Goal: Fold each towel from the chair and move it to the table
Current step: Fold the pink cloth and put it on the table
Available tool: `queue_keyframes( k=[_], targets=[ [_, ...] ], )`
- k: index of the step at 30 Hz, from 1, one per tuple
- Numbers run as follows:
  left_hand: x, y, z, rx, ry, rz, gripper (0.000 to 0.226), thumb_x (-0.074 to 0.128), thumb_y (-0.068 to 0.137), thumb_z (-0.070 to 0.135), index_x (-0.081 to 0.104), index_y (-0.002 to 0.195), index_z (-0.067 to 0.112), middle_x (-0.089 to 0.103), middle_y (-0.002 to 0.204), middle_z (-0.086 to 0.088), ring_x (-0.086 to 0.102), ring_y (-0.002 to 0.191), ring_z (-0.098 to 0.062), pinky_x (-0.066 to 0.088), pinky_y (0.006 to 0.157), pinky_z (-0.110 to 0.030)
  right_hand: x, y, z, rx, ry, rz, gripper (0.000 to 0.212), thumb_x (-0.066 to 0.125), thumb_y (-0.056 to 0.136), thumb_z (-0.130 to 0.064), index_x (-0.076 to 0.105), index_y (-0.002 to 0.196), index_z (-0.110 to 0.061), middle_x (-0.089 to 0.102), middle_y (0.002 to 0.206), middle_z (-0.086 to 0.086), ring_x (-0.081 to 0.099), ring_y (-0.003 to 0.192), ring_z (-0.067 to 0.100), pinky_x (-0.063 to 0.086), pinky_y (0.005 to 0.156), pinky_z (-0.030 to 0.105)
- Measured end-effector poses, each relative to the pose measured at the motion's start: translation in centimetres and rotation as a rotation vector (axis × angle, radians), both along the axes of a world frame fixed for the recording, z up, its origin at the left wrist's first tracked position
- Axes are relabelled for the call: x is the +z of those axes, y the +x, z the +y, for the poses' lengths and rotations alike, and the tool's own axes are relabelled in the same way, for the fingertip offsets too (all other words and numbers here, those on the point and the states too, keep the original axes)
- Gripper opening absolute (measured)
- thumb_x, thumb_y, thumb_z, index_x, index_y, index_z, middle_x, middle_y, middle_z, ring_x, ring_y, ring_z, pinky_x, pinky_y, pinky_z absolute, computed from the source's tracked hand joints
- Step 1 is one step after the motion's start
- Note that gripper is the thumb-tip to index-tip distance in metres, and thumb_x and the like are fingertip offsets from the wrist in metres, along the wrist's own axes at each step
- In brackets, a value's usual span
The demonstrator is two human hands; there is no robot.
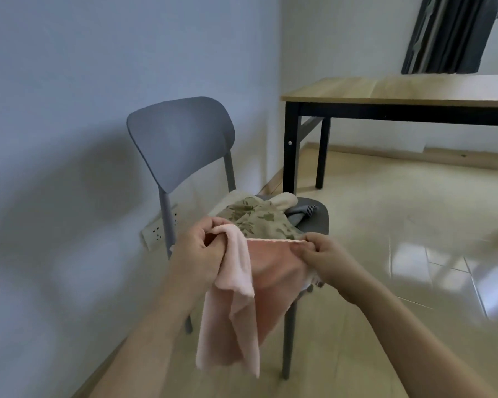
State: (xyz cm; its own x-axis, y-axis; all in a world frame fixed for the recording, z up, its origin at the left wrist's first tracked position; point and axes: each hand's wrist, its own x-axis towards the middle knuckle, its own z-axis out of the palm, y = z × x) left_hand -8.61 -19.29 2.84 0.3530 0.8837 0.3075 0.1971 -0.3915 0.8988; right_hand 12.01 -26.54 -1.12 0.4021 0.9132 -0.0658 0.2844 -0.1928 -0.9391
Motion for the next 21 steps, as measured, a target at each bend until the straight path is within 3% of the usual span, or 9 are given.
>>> queue_keyframes(
  k=[4, 6, 8, 10, 12, 14, 16, 17, 21],
  targets=[
    [-1.7, 0.2, 1.2, 0.088, 0.135, 0.245, 0.022, 0.054, 0.091, 0.025, 0.063, 0.071, 0.022, 0.058, 0.060, 0.003, 0.053, 0.056, -0.017, 0.040, 0.052, -0.030, -0.4, -0.1, 1.8, 0.030, 0.024, -0.026, 0.014, 0.048, 0.096, -0.016, 0.060, 0.087, -0.016, 0.052, 0.076, 0.005, 0.047, 0.068, 0.014, 0.038, 0.061, 0.027],
    [-2.2, 0.4, 1.7, 0.174, 0.244, 0.360, 0.028, 0.057, 0.087, 0.029, 0.055, 0.062, 0.018, 0.050, 0.060, 0.003, 0.049, 0.065, -0.019, 0.039, 0.057, -0.030, -0.9, -0.3, 1.9, 0.015, 0.059, -0.121, 0.009, 0.049, 0.095, -0.016, 0.054, 0.091, -0.023, 0.050, 0.073, 0.002, 0.045, 0.060, 0.007, 0.038, 0.057, 0.021],
    [-2.3, 0.7, 1.8, 0.220, 0.349, 0.402, 0.031, 0.061, 0.086, 0.029, 0.053, 0.056, 0.022, 0.047, 0.070, 0.009, 0.042, 0.081, -0.013, 0.038, 0.073, -0.030, -1.1, -0.5, 1.8, 0.019, 0.101, -0.310, 0.010, 0.052, 0.093, -0.020, 0.047, 0.092, -0.028, 0.050, 0.069, 0.002, 0.043, 0.053, 0.004, 0.037, 0.051, 0.021],
    [-2.5, 0.8, 1.9, 0.185, 0.373, 0.363, 0.030, 0.063, 0.087, 0.029, 0.061, 0.058, 0.023, 0.048, 0.087, 0.013, 0.035, 0.090, -0.003, 0.033, 0.085, -0.023, -1.1, -0.5, 1.7, 0.027, 0.133, -0.428, 0.012, 0.054, 0.092, -0.024, 0.045, 0.094, -0.031, 0.054, 0.070, 0.007, 0.045, 0.054, 0.007, 0.039, 0.053, 0.026],
    [-2.5, 0.8, 1.9, 0.132, 0.364, 0.303, 0.033, 0.061, 0.088, 0.032, 0.061, 0.056, 0.024, 0.049, 0.102, 0.021, 0.035, 0.101, 0.003, 0.029, 0.088, -0.010, -0.8, -0.5, 1.6, 0.010, 0.139, -0.385, 0.008, 0.051, 0.093, -0.023, 0.046, 0.095, -0.030, 0.054, 0.068, 0.006, 0.047, 0.050, 0.007, 0.039, 0.047, 0.021],
    [-2.4, 0.6, 1.7, 0.091, 0.292, 0.196, 0.036, 0.058, 0.090, 0.033, 0.063, 0.057, 0.020, 0.055, 0.100, 0.021, 0.044, 0.101, 0.005, 0.033, 0.084, -0.004, -0.6, -0.2, 1.5, -0.013, 0.109, -0.294, 0.008, 0.046, 0.095, -0.019, 0.050, 0.095, -0.026, 0.050, 0.065, -0.003, 0.046, 0.050, 0.006, 0.036, 0.046, 0.016],
    [-2.2, 0.5, 1.5, 0.047, 0.114, 0.019, 0.042, 0.057, 0.089, 0.038, 0.060, 0.062, 0.006, 0.059, 0.075, 0.004, 0.053, 0.073, -0.010, 0.046, 0.073, -0.027, -0.4, 0.2, 1.2, -0.007, 0.109, -0.160, 0.015, 0.044, 0.096, -0.013, 0.052, 0.094, -0.026, 0.051, 0.072, -0.003, 0.047, 0.061, 0.011, 0.038, 0.054, 0.019],
    [-2.1, 0.4, 1.4, 0.029, 0.028, -0.075, 0.043, 0.057, 0.087, 0.041, 0.057, 0.063, 0.005, 0.055, 0.066, -0.004, 0.051, 0.063, -0.016, 0.044, 0.065, -0.035, -0.3, 0.3, 1.0, 0.008, 0.117, -0.102, 0.018, 0.044, 0.096, -0.010, 0.053, 0.093, -0.025, 0.053, 0.075, -0.001, 0.048, 0.065, 0.013, 0.041, 0.057, 0.022],
    [-1.3, 0.1, 0.8, 0.016, -0.121, -0.262, 0.030, 0.055, 0.094, 0.035, 0.070, 0.073, 0.020, 0.065, 0.073, -0.013, 0.062, 0.070, -0.021, 0.051, 0.069, -0.040, -0.1, 0.7, -0.1, 0.011, 0.168, -0.188, 0.019, 0.055, 0.093, -0.010, 0.053, 0.089, -0.029, 0.064, 0.081, 0.003, 0.063, 0.075, 0.018, 0.051, 0.061, 0.028]
  ],
)
